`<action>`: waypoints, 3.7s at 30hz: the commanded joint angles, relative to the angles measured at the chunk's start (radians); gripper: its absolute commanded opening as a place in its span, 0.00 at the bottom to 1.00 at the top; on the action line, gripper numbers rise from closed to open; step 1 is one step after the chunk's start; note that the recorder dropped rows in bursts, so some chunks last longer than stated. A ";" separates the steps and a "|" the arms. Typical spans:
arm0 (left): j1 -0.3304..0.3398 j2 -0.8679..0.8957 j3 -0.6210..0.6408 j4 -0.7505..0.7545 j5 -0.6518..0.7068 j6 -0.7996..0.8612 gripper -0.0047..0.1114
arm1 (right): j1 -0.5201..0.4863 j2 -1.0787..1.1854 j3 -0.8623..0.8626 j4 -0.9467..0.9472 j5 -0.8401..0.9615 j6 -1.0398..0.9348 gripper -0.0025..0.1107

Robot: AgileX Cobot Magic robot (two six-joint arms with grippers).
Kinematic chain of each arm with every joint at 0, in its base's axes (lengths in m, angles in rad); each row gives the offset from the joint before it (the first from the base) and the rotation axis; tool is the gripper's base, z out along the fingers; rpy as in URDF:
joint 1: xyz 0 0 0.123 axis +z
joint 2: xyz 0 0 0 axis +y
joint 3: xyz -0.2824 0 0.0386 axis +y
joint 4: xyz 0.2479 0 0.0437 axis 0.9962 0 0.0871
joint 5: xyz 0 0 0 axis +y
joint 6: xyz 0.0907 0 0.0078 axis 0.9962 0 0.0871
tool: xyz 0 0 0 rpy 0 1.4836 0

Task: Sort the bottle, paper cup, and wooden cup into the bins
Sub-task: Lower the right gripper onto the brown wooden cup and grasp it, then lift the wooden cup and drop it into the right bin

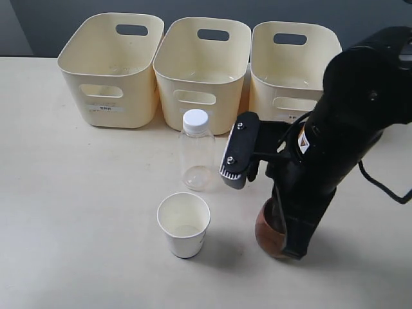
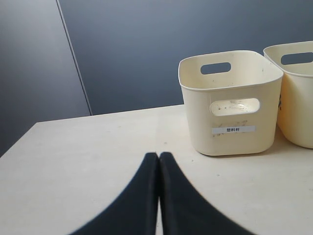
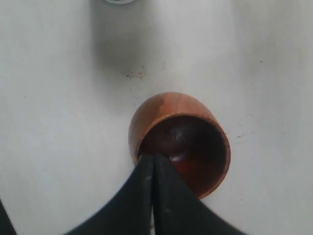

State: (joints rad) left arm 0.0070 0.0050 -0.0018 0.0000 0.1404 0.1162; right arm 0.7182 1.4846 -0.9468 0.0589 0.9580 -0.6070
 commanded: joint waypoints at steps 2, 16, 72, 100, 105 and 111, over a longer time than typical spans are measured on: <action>0.000 -0.005 0.002 0.000 -0.005 -0.001 0.04 | 0.003 0.031 0.004 0.002 -0.018 0.006 0.02; 0.000 -0.005 0.002 0.000 -0.005 -0.001 0.04 | 0.003 0.044 0.004 0.051 -0.030 0.129 0.58; 0.000 -0.005 0.002 0.000 -0.005 -0.001 0.04 | 0.003 -0.054 -0.078 -0.182 -0.018 0.189 0.02; 0.000 -0.005 0.002 0.000 -0.005 -0.001 0.04 | -0.509 0.526 -0.925 0.069 0.091 -0.103 0.02; 0.000 -0.005 0.002 0.000 -0.005 -0.001 0.04 | -0.520 0.737 -1.234 0.110 0.263 -0.103 0.02; 0.000 -0.005 0.002 0.000 -0.005 -0.001 0.04 | -0.520 0.901 -1.399 0.110 0.263 -0.093 0.02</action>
State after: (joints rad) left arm 0.0070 0.0050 -0.0018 0.0000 0.1404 0.1162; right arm 0.2031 2.3359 -2.2969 0.1660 1.2115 -0.7030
